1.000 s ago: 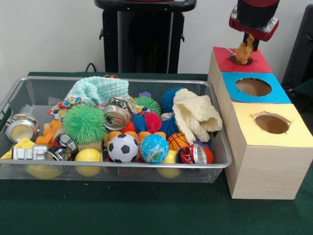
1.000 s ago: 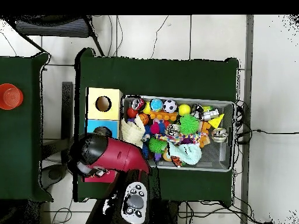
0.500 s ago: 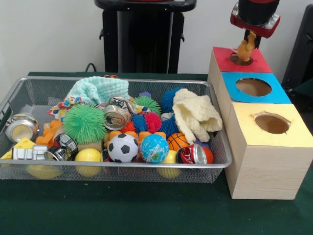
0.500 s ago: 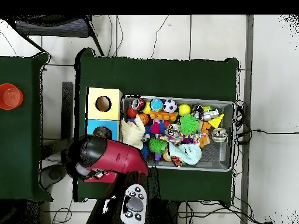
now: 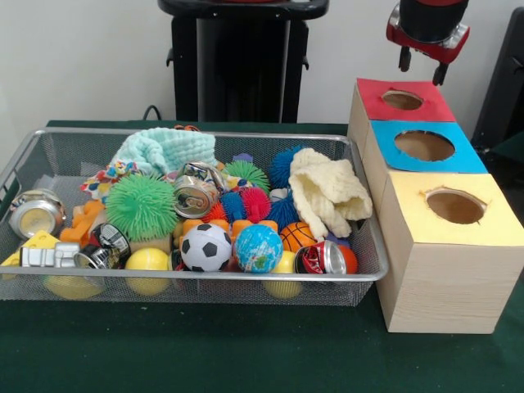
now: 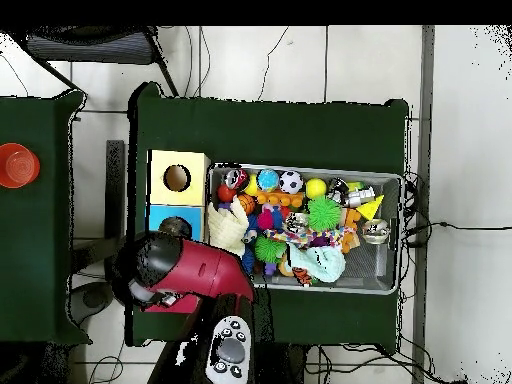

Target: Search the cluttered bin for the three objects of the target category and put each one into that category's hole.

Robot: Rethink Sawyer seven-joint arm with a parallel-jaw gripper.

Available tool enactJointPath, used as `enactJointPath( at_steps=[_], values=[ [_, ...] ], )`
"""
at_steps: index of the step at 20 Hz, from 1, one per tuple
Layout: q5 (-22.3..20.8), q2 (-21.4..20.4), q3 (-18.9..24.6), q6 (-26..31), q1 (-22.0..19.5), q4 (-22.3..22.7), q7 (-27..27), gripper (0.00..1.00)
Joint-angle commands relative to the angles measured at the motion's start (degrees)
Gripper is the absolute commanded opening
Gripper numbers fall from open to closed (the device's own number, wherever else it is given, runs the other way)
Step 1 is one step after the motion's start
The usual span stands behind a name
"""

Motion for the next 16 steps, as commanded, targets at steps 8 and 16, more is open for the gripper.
enactJointPath(
  at_steps=[8, 16],
  values=[
    [-3.0, 0.0, 3.2, 2.0, -0.3, 0.5, 6.1, 1.0],
    [-16.3, -3.9, -8.7, -19.1, 4.0, -3.0, 5.8, 1.0]
  ],
)
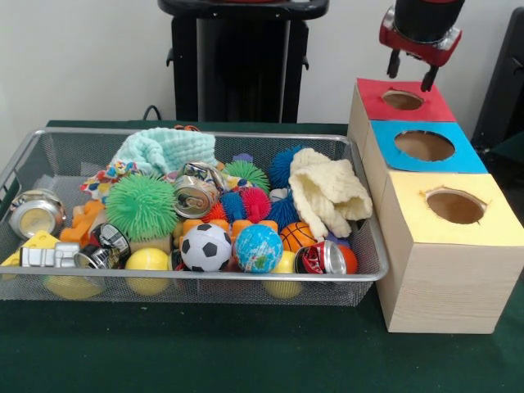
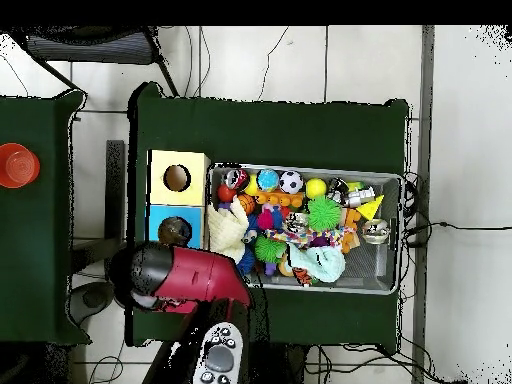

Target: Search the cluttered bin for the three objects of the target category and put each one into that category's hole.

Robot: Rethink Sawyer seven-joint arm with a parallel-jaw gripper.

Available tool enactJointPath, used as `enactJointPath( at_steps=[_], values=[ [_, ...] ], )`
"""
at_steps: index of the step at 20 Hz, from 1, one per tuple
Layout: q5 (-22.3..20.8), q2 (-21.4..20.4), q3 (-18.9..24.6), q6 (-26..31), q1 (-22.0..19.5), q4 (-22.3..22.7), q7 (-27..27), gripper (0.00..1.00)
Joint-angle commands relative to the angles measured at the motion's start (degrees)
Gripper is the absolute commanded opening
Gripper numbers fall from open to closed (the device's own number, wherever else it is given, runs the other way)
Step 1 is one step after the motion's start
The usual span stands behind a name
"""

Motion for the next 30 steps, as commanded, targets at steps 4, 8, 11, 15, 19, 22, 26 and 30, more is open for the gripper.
enactJointPath(
  at_steps=[4, 8, 11, 15, 19, 22, 26, 30],
  values=[
    [-14.3, -3.5, -7.4, -15.5, -1.2, -2.6, 2.7, 1.0],
    [-17.2, -3.5, -6.4, -15.9, -5.2, -2.9, 0.0, 1.0],
    [-18.6, -3.2, -4.9, -17.3, -8.1, -2.6, -1.3, 1.0],
    [-20.5, -1.9, -2.7, -20.9, -11.8, -1.4, -1.6, 1.0],
    [-23.3, 0.2, -1.4, -23.1, -16.0, -0.2, -2.7, 1.0],
    [-25.9, 2.3, -1.4, -22.8, -18.1, -0.9, -3.3, 1.0],
    [-28.9, 6.3, -1.4, -21.9, -21.3, -2.0, -3.9, 1.0],
    [-31.0, 9.1, -0.7, -21.6, -24.1, -1.9, -3.7, 1.0]
  ],
)
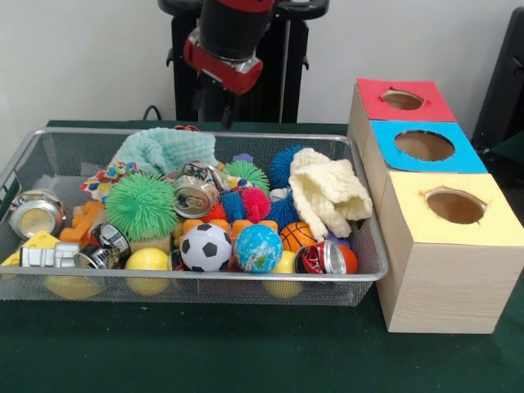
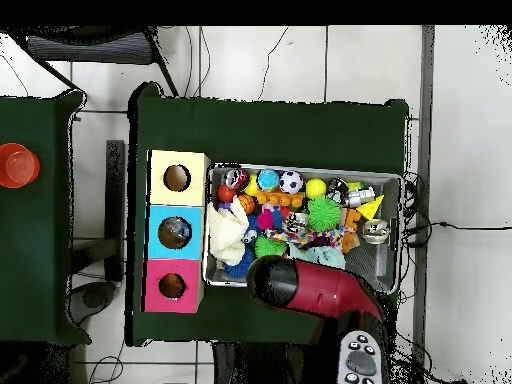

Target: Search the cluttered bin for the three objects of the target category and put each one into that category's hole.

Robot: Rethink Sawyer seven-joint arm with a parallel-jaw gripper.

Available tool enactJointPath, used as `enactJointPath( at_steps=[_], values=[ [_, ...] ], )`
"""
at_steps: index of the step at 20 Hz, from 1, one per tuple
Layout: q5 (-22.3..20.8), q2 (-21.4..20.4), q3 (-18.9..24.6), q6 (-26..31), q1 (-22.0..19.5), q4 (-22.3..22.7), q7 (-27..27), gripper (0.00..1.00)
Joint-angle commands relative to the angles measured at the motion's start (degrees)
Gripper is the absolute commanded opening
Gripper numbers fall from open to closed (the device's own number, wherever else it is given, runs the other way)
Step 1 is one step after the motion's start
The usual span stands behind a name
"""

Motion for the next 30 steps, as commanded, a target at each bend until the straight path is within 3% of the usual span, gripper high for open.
enactJointPath(
  at_steps=[1, 11, 23, 30],
  values=[
    [-5.8, 7.1, 5.0, -1.6, -4.3, -1.4, -3.6, 1.0],
    [-8.3, 9.6, 7.0, 1.7, -5.7, -3.3, -2.9, 1.0],
    [-8.7, 8.8, 8.4, -5.6, -6.7, -2.0, -0.4, 1.0],
    [-8.2, 6.5, 12.1, -11.2, -9.7, -0.4, -0.1, 1.0]
  ],
)
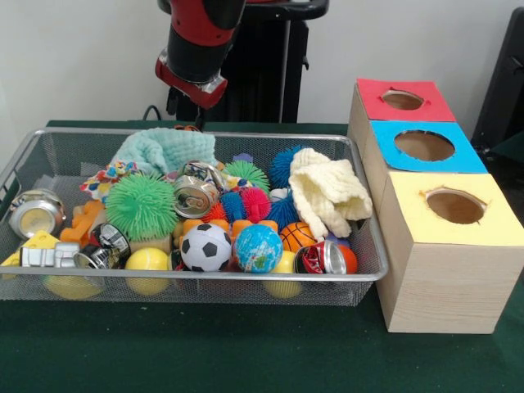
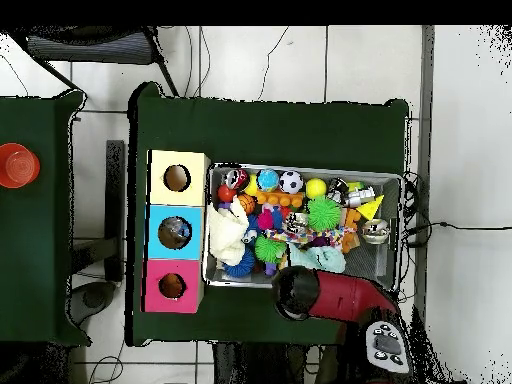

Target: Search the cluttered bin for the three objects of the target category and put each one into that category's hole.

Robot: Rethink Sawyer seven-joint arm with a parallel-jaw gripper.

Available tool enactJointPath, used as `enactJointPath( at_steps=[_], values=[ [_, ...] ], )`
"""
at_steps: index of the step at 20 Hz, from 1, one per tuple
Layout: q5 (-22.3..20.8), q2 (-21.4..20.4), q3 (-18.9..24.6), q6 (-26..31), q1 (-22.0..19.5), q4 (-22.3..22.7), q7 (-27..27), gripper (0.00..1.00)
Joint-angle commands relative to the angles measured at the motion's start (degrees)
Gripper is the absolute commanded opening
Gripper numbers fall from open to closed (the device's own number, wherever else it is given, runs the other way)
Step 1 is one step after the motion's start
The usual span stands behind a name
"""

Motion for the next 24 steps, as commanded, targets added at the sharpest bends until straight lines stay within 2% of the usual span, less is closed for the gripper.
enactJointPath(
  at_steps=[1, 5, 8, 12, 16, 18, 20, 24],
  values=[
    [-1.8, -0.2, 10.6, -11.3, -3.3, 0.1, -0.2, 1.0],
    [-1.2, -3.6, 12.2, -9.4, -4.3, 1.4, -0.1, 1.0],
    [-0.3, -5.5, 13.6, -10.2, -5.2, 3.0, 1.3, 1.0],
    [0.5, -6.8, 16.1, -11.0, -7.0, 4.5, 1.9, 1.0],
    [-0.1, -5.6, 16.8, -13.1, -8.0, 4.8, 2.8, 1.0],
    [-0.9, -5.0, 16.3, -14.3, -7.9, 4.0, 3.1, 1.0],
    [-2.6, -4.6, 13.1, -13.7, -5.3, 1.7, 3.4, 1.0],
    [-3.6, -0.8, 7.9, -14.4, 0.2, -3.0, 5.7, 1.0]
  ],
)
